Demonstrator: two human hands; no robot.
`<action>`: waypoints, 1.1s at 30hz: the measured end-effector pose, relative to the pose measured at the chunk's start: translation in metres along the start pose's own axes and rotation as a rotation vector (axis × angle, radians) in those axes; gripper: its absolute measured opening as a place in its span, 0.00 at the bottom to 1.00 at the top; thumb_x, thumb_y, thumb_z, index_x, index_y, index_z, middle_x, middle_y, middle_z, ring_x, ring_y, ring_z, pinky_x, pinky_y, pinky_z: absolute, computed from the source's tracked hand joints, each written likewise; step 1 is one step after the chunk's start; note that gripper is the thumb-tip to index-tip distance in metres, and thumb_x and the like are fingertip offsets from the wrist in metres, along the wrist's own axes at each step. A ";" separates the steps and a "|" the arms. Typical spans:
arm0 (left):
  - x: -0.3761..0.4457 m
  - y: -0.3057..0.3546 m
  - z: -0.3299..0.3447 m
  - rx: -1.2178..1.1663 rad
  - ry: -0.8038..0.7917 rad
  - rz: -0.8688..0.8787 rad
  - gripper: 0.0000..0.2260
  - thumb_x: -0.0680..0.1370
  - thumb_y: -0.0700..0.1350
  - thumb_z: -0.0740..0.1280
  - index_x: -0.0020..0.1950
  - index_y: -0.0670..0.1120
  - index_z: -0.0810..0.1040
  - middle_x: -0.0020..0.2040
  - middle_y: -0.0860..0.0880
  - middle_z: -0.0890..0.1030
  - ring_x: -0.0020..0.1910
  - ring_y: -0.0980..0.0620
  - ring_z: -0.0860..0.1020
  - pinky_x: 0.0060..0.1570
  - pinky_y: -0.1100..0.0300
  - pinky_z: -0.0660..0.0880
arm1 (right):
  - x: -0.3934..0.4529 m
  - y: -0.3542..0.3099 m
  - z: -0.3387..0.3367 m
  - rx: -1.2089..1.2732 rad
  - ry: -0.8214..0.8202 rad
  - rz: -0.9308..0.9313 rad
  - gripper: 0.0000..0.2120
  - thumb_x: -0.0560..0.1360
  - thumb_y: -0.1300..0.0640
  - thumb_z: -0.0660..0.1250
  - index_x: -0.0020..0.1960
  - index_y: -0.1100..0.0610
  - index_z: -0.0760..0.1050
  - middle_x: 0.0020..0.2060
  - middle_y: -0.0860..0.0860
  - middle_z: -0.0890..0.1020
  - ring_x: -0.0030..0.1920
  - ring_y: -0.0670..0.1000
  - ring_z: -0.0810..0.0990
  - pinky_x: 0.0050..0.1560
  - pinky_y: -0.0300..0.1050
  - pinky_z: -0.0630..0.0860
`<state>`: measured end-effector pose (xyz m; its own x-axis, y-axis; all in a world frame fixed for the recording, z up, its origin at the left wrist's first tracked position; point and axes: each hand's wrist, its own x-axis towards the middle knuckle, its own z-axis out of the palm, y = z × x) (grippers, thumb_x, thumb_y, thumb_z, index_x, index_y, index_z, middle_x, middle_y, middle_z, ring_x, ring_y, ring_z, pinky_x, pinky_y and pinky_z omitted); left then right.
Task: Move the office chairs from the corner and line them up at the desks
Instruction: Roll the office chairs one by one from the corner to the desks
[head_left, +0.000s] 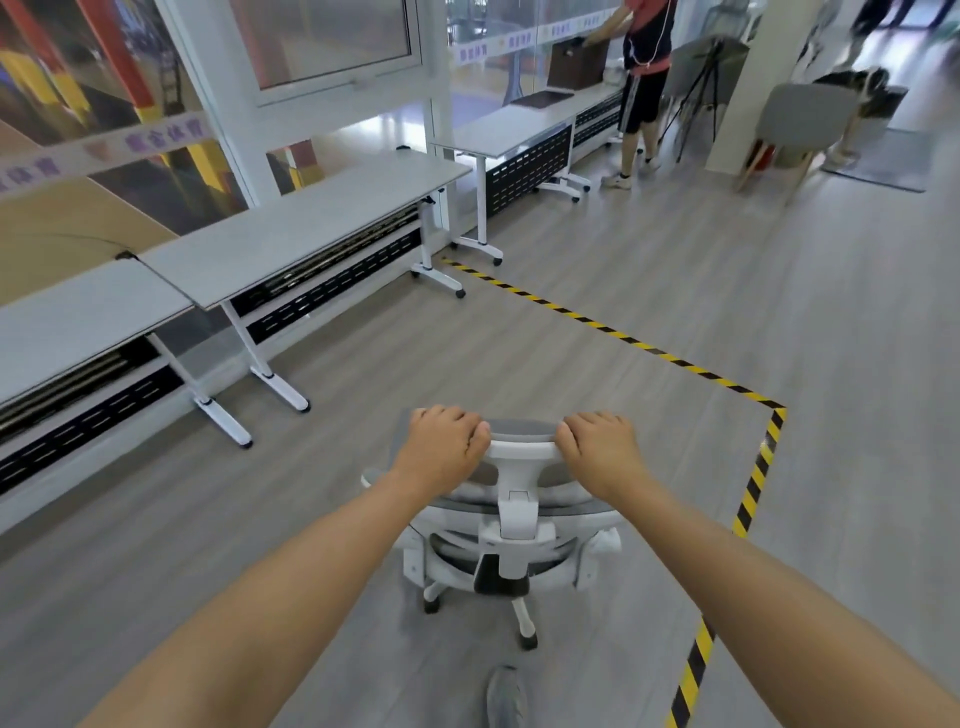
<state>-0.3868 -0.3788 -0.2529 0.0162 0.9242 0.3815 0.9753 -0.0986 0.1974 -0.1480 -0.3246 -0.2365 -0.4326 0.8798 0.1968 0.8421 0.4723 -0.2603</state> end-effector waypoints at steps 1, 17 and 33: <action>0.020 -0.013 0.004 -0.002 -0.011 -0.004 0.19 0.81 0.53 0.51 0.39 0.48 0.76 0.34 0.49 0.75 0.36 0.45 0.72 0.44 0.53 0.66 | 0.024 0.001 0.004 -0.002 0.002 0.008 0.21 0.77 0.44 0.40 0.37 0.50 0.67 0.33 0.46 0.72 0.38 0.52 0.69 0.49 0.50 0.69; 0.308 -0.198 0.075 -0.026 -0.143 0.040 0.22 0.82 0.54 0.48 0.46 0.47 0.78 0.42 0.48 0.79 0.42 0.44 0.73 0.50 0.50 0.69 | 0.347 0.010 0.079 -0.097 0.106 0.075 0.20 0.78 0.50 0.50 0.36 0.53 0.76 0.33 0.49 0.80 0.36 0.56 0.76 0.43 0.51 0.69; 0.601 -0.370 0.159 -0.078 -0.195 0.189 0.22 0.82 0.53 0.46 0.44 0.46 0.76 0.38 0.51 0.72 0.40 0.47 0.68 0.50 0.50 0.69 | 0.651 0.013 0.119 -0.128 0.022 0.208 0.31 0.75 0.44 0.34 0.47 0.49 0.77 0.45 0.44 0.79 0.49 0.51 0.75 0.53 0.49 0.64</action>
<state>-0.7030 0.2724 -0.2405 0.2454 0.9395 0.2391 0.9313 -0.2970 0.2110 -0.4569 0.2603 -0.2247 -0.2393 0.9555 0.1726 0.9469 0.2690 -0.1760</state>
